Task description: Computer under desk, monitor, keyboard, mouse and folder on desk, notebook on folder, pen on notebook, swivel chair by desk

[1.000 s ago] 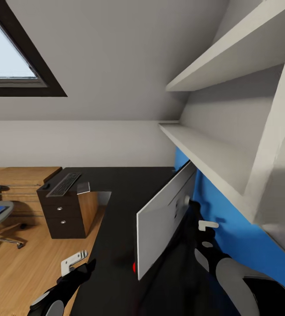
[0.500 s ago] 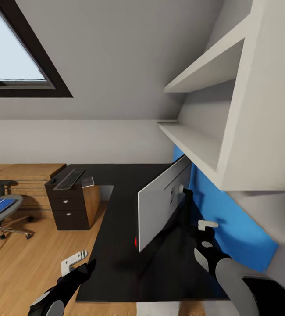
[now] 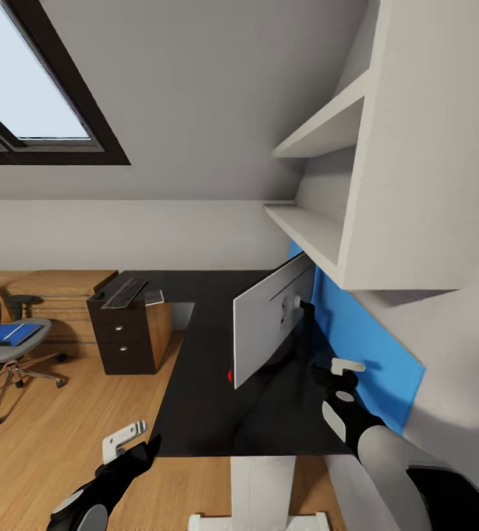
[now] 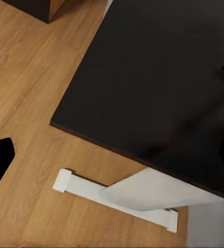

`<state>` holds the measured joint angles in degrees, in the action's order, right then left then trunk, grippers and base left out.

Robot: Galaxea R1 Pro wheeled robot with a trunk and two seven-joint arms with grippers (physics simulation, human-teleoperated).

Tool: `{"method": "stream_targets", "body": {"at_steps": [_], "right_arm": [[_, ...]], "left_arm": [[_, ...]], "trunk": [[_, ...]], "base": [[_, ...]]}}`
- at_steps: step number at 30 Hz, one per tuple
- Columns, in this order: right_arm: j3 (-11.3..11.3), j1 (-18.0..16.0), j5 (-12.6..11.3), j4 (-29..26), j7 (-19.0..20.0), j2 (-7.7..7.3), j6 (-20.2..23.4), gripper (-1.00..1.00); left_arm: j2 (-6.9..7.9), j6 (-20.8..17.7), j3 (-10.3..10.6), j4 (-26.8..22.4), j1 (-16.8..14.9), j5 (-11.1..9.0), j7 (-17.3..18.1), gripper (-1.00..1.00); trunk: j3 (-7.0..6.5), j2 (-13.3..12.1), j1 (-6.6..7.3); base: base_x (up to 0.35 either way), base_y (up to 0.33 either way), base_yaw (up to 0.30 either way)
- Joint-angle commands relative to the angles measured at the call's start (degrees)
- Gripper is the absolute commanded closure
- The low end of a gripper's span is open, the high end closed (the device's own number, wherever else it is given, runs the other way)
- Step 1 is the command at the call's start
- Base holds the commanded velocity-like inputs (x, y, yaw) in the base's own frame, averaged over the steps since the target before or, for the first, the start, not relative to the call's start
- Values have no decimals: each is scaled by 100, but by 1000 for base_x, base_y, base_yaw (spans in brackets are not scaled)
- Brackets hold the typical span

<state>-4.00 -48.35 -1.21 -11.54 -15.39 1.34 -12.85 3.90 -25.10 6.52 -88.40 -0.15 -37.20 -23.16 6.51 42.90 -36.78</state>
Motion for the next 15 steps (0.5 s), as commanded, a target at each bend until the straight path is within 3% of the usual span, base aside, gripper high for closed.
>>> {"method": "stream_targets", "body": {"at_steps": [1,4,7,9,10,11,13,15], "right_arm": [[-42,9,-93,-118,10,9,73,-100],[-41,231,-294,-907,10,37,609,-100],[-40,688,-358,-1894,5,93,1180,-100],[-38,1118,-380,-2742,3,133,1652,-100],[-33,1580,-399,-3620,4,177,2145,-100],[-29,1800,-406,-4027,7,197,2377,-100],[21,2546,-430,-5338,11,276,3122,-100],[87,2683,-428,-5540,9,301,3257,-100]], "left_arm": [[6,-4,11,-11,-2,-60,-57,-100],[5,-4,14,-11,-2,-65,-57,-100],[5,-4,14,-11,-2,-67,-57,-100],[5,-4,15,-11,-2,-67,-57,-100],[5,-4,15,-11,-2,-71,-57,-100],[5,-4,15,-11,-2,-72,-57,-100],[5,1,16,-9,-2,-73,-57,-100],[5,3,16,-5,-2,-74,-57,-100]], "trunk": [[9,8,2],[9,8,2],[9,8,2],[9,8,2],[9,8,2],[9,8,2],[9,8,2],[9,8,2]], "base": [[-319,0,0],[-232,0,0],[-115,0,0],[-65,0,0],[-37,0,0],[-30,0,0],[-7,39,0],[24,142,0]]}}
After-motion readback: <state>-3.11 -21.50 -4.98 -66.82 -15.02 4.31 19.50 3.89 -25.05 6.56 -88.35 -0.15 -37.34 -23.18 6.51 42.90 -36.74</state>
